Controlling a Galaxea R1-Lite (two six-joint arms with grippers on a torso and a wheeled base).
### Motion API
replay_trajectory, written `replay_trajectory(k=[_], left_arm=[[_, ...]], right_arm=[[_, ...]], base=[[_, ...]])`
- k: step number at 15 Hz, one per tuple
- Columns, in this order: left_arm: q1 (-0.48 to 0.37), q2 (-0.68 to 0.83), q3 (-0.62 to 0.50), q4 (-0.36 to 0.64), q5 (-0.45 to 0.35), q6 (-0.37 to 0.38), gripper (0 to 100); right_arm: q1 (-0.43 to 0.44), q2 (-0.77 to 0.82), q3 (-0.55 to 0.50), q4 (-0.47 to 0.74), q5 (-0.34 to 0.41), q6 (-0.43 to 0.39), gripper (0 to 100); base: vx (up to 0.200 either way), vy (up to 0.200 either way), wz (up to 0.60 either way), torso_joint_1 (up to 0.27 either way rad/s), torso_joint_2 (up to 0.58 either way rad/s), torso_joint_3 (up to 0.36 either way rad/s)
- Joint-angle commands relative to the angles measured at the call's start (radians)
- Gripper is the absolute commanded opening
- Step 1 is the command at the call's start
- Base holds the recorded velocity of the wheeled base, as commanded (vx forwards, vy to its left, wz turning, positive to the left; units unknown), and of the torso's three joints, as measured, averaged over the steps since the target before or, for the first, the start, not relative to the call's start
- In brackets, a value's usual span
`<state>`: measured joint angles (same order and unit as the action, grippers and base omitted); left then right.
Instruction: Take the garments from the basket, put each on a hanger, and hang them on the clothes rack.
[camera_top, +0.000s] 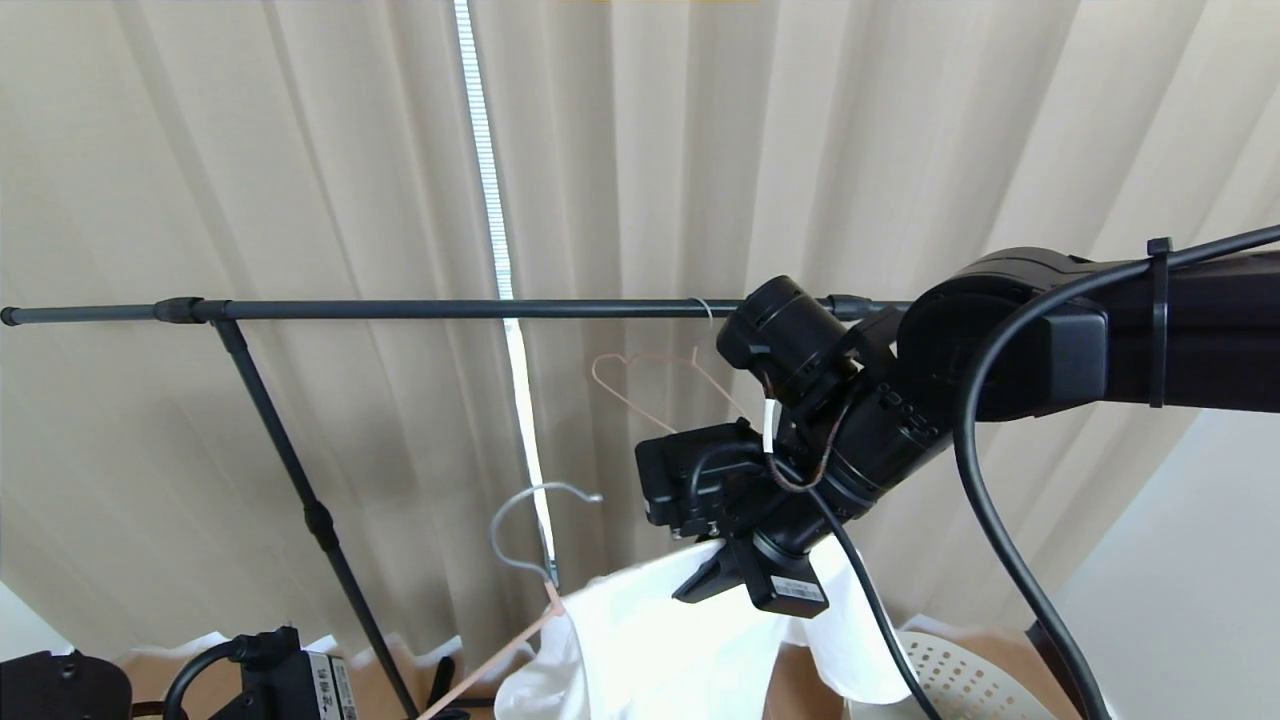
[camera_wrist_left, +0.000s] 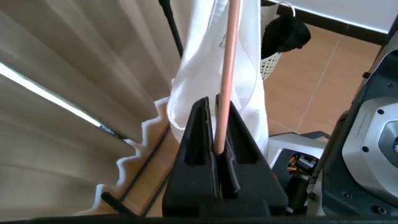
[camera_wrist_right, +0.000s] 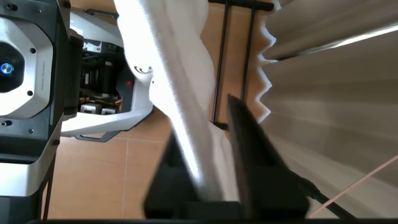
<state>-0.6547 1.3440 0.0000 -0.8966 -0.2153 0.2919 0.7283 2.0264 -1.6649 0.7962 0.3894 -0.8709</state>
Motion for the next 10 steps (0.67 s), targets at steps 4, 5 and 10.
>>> replay_trajectory(k=[4, 5, 10], left_arm=[[0.001, 0.003, 0.000, 0.001, -0.001, -0.005, 0], [0.001, 0.003, 0.000, 0.001, -0.001, -0.007, 0], [0.003, 0.001, 0.000, 0.001, -0.001, -0.007, 0]], right_arm=[[0.000, -0.020, 0.002, 0.001, 0.000, 0.001, 0], [0.000, -0.021, 0.002, 0.001, 0.000, 0.001, 0], [0.000, -0.034, 0.004, 0.001, 0.000, 0.001, 0]], base=[[0.000, 0.000, 0.00, 0.000, 0.00, 0.000], [0.000, 0.000, 0.00, 0.000, 0.00, 0.000], [0.000, 0.000, 0.00, 0.000, 0.00, 0.000]])
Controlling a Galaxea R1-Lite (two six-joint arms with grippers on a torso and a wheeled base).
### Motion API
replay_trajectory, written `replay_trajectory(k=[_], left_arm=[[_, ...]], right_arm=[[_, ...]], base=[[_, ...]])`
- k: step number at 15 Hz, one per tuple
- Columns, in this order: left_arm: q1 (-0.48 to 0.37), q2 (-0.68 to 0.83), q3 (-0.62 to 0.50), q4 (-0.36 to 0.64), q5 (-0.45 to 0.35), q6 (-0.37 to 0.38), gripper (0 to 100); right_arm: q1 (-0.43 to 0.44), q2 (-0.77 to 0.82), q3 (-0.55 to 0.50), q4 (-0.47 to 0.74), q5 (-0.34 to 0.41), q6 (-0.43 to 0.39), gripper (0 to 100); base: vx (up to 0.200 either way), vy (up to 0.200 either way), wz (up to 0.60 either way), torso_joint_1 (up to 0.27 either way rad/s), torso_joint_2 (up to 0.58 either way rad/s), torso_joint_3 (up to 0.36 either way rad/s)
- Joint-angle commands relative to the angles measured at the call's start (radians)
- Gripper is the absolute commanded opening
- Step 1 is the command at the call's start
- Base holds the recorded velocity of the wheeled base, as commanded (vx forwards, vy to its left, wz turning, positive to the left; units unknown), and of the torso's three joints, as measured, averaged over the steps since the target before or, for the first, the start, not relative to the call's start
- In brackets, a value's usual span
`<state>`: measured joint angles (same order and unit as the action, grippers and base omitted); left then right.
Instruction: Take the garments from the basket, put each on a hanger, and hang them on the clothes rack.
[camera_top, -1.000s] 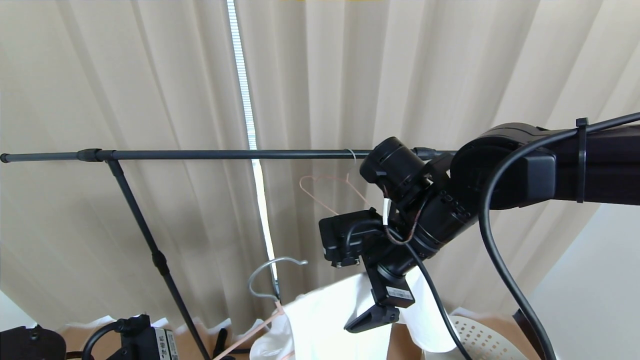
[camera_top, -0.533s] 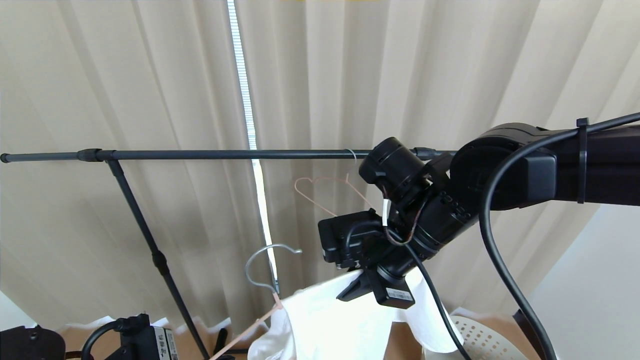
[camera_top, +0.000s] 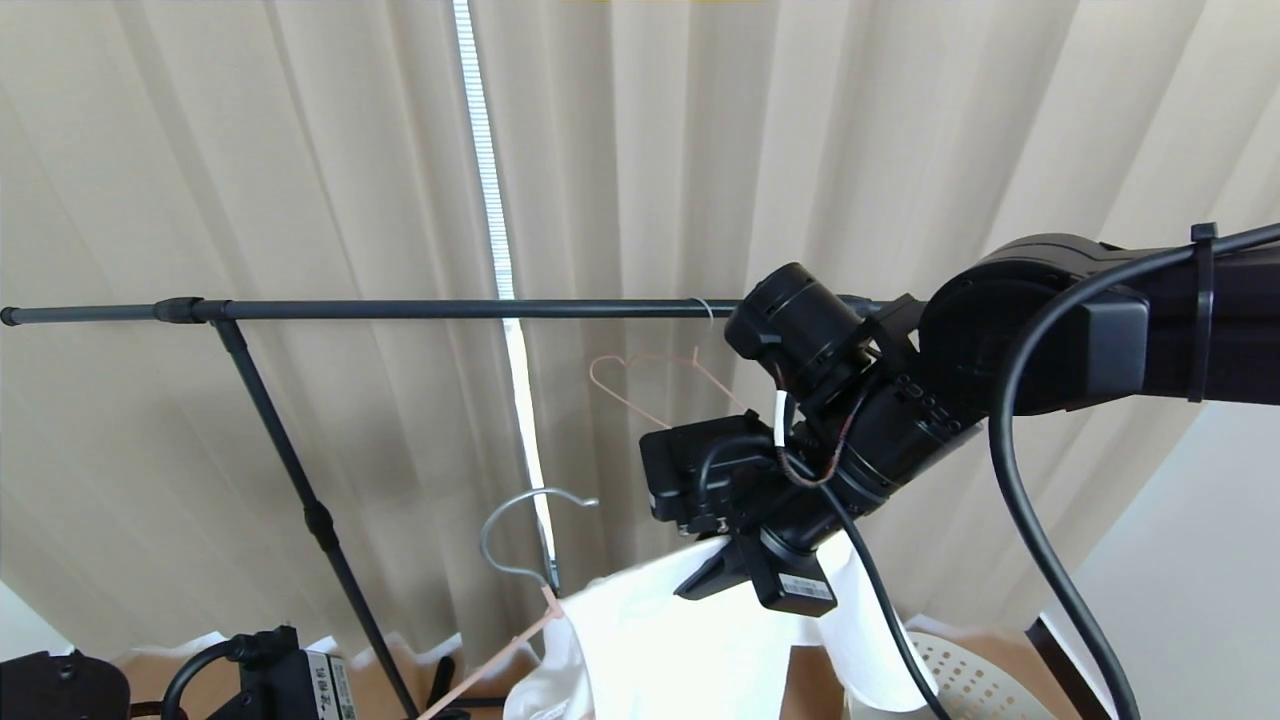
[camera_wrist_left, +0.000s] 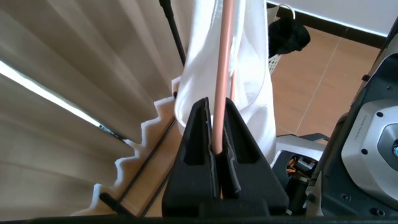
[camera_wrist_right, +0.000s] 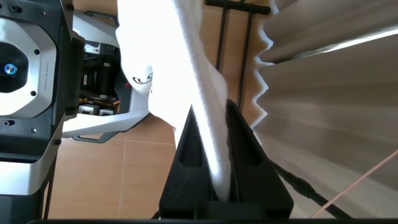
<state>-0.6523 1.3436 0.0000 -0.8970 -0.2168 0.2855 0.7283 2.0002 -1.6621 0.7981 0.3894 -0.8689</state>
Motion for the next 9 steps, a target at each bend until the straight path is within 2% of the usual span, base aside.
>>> replay_trajectory(k=[1, 6, 7, 9], left_arm=[[0.000, 0.002, 0.000, 0.001, 0.001, 0.000, 0], [0.000, 0.003, 0.000, 0.001, -0.001, 0.000, 0], [0.002, 0.006, 0.000, 0.001, 0.001, 0.000, 100], [0.002, 0.005, 0.000, 0.000, 0.001, -0.014, 100]], right_arm=[[0.000, -0.009, 0.005, 0.000, 0.000, -0.001, 0], [0.000, -0.032, 0.032, -0.003, 0.002, 0.001, 0], [0.000, -0.035, 0.036, -0.003, 0.002, -0.001, 0], [0.000, -0.044, 0.044, -0.003, 0.002, 0.001, 0]], base=[[0.000, 0.000, 0.00, 0.000, 0.00, 0.000], [0.000, 0.000, 0.00, 0.000, 0.00, 0.000], [0.000, 0.000, 0.00, 0.000, 0.00, 0.000], [0.000, 0.000, 0.00, 0.000, 0.00, 0.000]])
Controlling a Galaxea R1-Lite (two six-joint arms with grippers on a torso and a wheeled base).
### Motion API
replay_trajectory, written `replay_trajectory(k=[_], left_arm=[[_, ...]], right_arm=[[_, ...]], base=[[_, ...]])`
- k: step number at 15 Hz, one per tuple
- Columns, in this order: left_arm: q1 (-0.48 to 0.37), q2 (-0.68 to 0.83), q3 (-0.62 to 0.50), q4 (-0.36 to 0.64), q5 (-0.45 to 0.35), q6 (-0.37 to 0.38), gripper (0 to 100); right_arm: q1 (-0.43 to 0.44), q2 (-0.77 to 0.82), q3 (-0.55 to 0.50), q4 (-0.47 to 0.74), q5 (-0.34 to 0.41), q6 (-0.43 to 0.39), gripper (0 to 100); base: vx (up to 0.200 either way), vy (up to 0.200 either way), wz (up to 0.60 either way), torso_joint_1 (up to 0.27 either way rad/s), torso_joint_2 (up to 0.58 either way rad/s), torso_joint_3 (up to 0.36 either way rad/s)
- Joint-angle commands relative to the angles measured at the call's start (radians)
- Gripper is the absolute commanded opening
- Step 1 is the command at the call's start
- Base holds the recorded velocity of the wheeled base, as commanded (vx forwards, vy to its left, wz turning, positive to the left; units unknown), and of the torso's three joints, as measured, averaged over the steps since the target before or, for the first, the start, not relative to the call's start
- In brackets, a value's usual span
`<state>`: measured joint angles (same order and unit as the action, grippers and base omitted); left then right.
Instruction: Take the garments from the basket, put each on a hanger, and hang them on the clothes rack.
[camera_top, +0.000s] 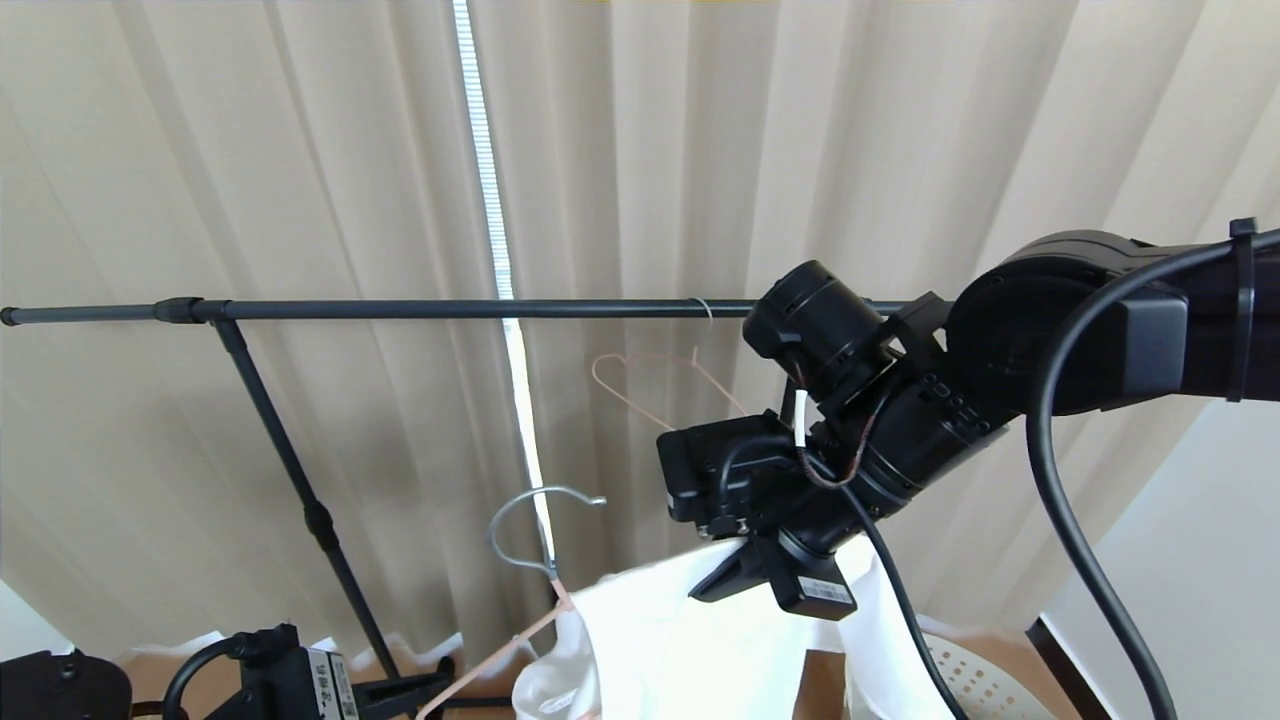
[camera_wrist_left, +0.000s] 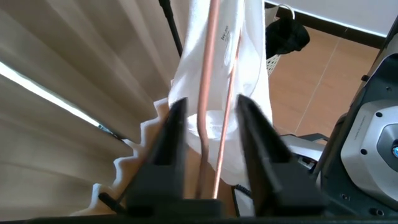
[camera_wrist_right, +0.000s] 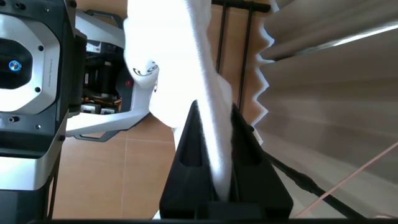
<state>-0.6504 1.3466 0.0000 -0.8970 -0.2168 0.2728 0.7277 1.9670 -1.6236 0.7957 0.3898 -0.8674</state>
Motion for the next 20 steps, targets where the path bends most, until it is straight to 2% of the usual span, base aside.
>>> replay_trajectory(k=[1, 5, 9, 12, 14, 15, 16, 17, 18, 20], left_arm=[[0.000, -0.006, 0.000, 0.000, 0.001, -0.007, 100], [0.008, -0.052, 0.000, 0.000, 0.001, -0.010, 100], [0.080, -0.188, -0.020, 0.001, -0.003, -0.119, 100], [0.081, -0.251, -0.028, 0.004, -0.001, -0.190, 100], [0.083, -0.280, -0.020, 0.007, 0.005, -0.239, 100], [0.104, -0.313, -0.018, 0.040, 0.010, -0.300, 100], [0.140, -0.314, -0.028, 0.109, 0.008, -0.330, 100], [0.163, -0.314, -0.037, 0.171, 0.008, -0.342, 100], [0.181, -0.313, -0.063, 0.282, 0.008, -0.362, 100], [0.181, -0.310, -0.098, 0.382, 0.010, -0.415, 100]], right_arm=[[0.001, -0.016, 0.013, -0.001, 0.001, -0.001, 0], [0.001, -0.030, 0.014, -0.001, -0.009, -0.001, 0], [0.001, -0.056, 0.036, -0.004, -0.065, 0.005, 0], [0.001, -0.077, 0.039, -0.003, -0.114, 0.027, 0], [0.013, -0.100, 0.060, -0.010, -0.180, 0.051, 0], [0.021, -0.120, 0.065, -0.015, -0.253, 0.087, 0], [0.022, -0.122, 0.062, -0.016, -0.289, 0.127, 0], [0.022, -0.123, 0.062, -0.016, -0.316, 0.168, 0], [0.024, -0.139, 0.065, -0.015, -0.353, 0.229, 0], [0.024, -0.160, 0.070, -0.016, -0.373, 0.262, 0]], base=[[0.000, 0.000, 0.00, 0.000, 0.00, 0.000], [0.000, 0.000, 0.00, 0.000, 0.00, 0.000], [0.000, 0.000, 0.00, 0.000, 0.00, 0.000], [0.000, 0.000, 0.00, 0.000, 0.00, 0.000], [0.000, 0.000, 0.00, 0.000, 0.00, 0.000], [0.000, 0.000, 0.00, 0.000, 0.00, 0.000], [0.000, 0.000, 0.00, 0.000, 0.00, 0.000], [0.000, 0.000, 0.00, 0.000, 0.00, 0.000], [0.000, 0.000, 0.00, 0.000, 0.00, 0.000], [0.000, 0.000, 0.00, 0.000, 0.00, 0.000]])
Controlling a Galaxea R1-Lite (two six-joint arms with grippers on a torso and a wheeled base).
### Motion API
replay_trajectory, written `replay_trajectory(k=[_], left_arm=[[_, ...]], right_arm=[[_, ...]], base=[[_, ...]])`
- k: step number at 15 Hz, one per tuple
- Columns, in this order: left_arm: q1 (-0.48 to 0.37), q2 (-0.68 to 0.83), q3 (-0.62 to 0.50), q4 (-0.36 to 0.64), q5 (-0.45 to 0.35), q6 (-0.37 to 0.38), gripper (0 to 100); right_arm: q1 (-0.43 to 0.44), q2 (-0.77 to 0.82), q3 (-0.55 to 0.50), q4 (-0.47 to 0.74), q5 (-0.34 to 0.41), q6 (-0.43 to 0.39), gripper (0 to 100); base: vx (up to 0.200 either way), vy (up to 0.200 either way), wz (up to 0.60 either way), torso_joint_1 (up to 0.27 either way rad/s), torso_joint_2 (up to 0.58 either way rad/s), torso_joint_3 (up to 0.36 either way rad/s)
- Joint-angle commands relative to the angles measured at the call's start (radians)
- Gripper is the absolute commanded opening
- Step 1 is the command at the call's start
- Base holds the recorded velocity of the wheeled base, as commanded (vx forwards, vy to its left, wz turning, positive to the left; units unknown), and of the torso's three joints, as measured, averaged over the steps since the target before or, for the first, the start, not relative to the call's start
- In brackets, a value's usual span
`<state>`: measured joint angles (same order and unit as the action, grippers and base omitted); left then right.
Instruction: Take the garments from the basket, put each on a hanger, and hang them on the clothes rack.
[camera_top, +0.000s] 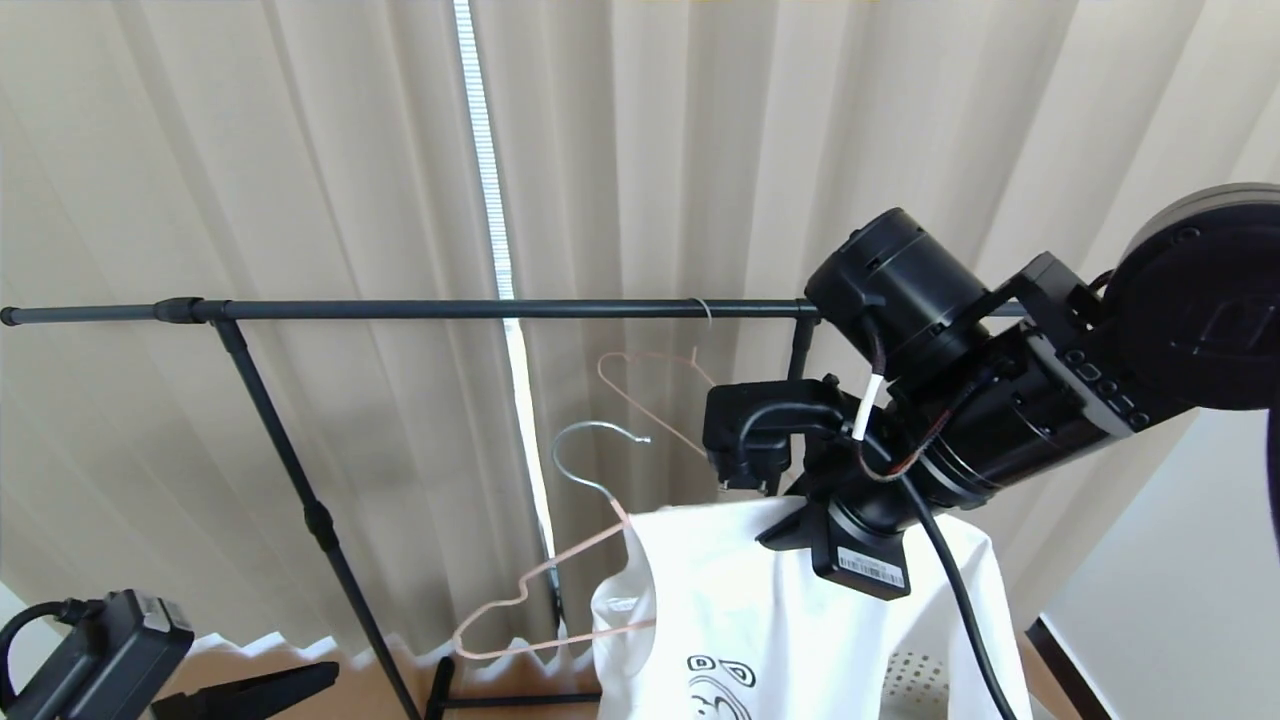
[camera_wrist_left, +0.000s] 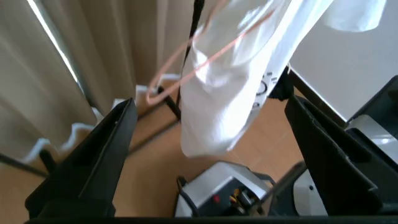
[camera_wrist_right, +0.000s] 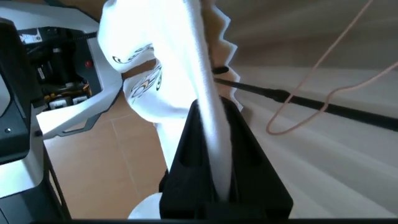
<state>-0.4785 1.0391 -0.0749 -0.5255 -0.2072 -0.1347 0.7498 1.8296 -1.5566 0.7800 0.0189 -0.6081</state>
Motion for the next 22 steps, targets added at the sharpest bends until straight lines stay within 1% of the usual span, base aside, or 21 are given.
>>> replay_trajectory(k=[1, 3, 4, 5, 6, 7, 8, 9, 10, 11, 12, 13, 15, 16, 18, 20, 21, 22], left_arm=[[0.009, 0.030, -0.071, 0.098, -0.001, -0.060, 100], [0.005, 0.114, -0.103, 0.124, 0.000, -0.112, 100], [0.001, 0.163, -0.125, 0.130, 0.000, -0.131, 100], [-0.012, 0.211, -0.137, 0.136, 0.002, -0.132, 100], [-0.045, 0.249, -0.146, 0.136, 0.006, -0.145, 100], [-0.072, 0.277, -0.155, 0.136, 0.025, -0.168, 100], [-0.135, 0.348, -0.190, 0.134, 0.088, -0.235, 100], [-0.166, 0.391, -0.210, 0.134, 0.126, -0.272, 100], [-0.196, 0.429, -0.229, 0.130, 0.147, -0.304, 100], [-0.209, 0.455, -0.244, 0.130, 0.144, -0.310, 100], [-0.210, 0.470, -0.253, 0.130, 0.147, -0.310, 100], [-0.210, 0.521, -0.286, 0.128, 0.154, -0.316, 100], [-0.210, 0.570, -0.324, 0.125, 0.163, -0.358, 100], [-0.210, 0.604, -0.339, 0.104, 0.175, -0.376, 100], [-0.209, 0.674, -0.342, -0.019, 0.210, -0.393, 100], [-0.210, 0.728, -0.339, -0.102, 0.233, -0.404, 100], [-0.209, 0.776, -0.333, -0.185, 0.259, -0.405, 100], [-0.210, 0.797, -0.330, -0.231, 0.273, -0.405, 100]], right_arm=[[0.002, -0.050, 0.012, -0.015, -0.004, 0.022, 0], [0.002, -0.079, 0.029, -0.045, -0.016, 0.060, 0], [0.025, -0.095, 0.047, -0.064, -0.060, 0.087, 0], [0.046, -0.108, 0.059, -0.071, -0.114, 0.113, 0], [0.057, -0.116, 0.070, -0.073, -0.145, 0.140, 0], [0.072, -0.119, 0.073, -0.079, -0.162, 0.152, 0], [0.088, -0.124, 0.086, -0.102, -0.188, 0.171, 0], [0.089, -0.127, 0.098, -0.127, -0.209, 0.174, 0], [0.099, -0.128, 0.115, -0.153, -0.238, 0.176, 0], [0.105, -0.136, 0.136, -0.182, -0.264, 0.176, 0], [0.105, -0.142, 0.145, -0.191, -0.267, 0.176, 0], [0.112, -0.156, 0.165, -0.206, -0.269, 0.177, 0], [0.123, -0.171, 0.178, -0.208, -0.269, 0.203, 0], [0.125, -0.182, 0.178, -0.208, -0.267, 0.223, 0], [0.125, -0.207, 0.178, -0.208, -0.261, 0.228, 0], [0.125, -0.211, 0.178, -0.208, -0.260, 0.229, 0], [0.125, -0.211, 0.178, -0.208, -0.260, 0.234, 0], [0.125, -0.211, 0.178, -0.208, -0.260, 0.243, 0]], base=[[0.000, 0.000, 0.00, 0.000, 0.00, 0.000], [0.000, 0.000, 0.00, 0.000, 0.00, 0.000], [0.000, 0.000, 0.00, 0.000, 0.00, 0.000], [0.000, 0.000, 0.00, 0.000, 0.00, 0.000], [0.000, 0.000, 0.00, 0.000, 0.00, 0.000], [0.000, 0.000, 0.00, 0.000, 0.00, 0.000], [0.000, 0.000, 0.00, 0.000, 0.00, 0.000], [0.000, 0.000, 0.00, 0.000, 0.00, 0.000], [0.000, 0.000, 0.00, 0.000, 0.00, 0.000], [0.000, 0.000, 0.00, 0.000, 0.00, 0.000], [0.000, 0.000, 0.00, 0.000, 0.00, 0.000], [0.000, 0.000, 0.00, 0.000, 0.00, 0.000], [0.000, 0.000, 0.00, 0.000, 0.00, 0.000], [0.000, 0.000, 0.00, 0.000, 0.00, 0.000], [0.000, 0.000, 0.00, 0.000, 0.00, 0.000], [0.000, 0.000, 0.00, 0.000, 0.00, 0.000], [0.000, 0.000, 0.00, 0.000, 0.00, 0.000], [0.000, 0.000, 0.00, 0.000, 0.00, 0.000]])
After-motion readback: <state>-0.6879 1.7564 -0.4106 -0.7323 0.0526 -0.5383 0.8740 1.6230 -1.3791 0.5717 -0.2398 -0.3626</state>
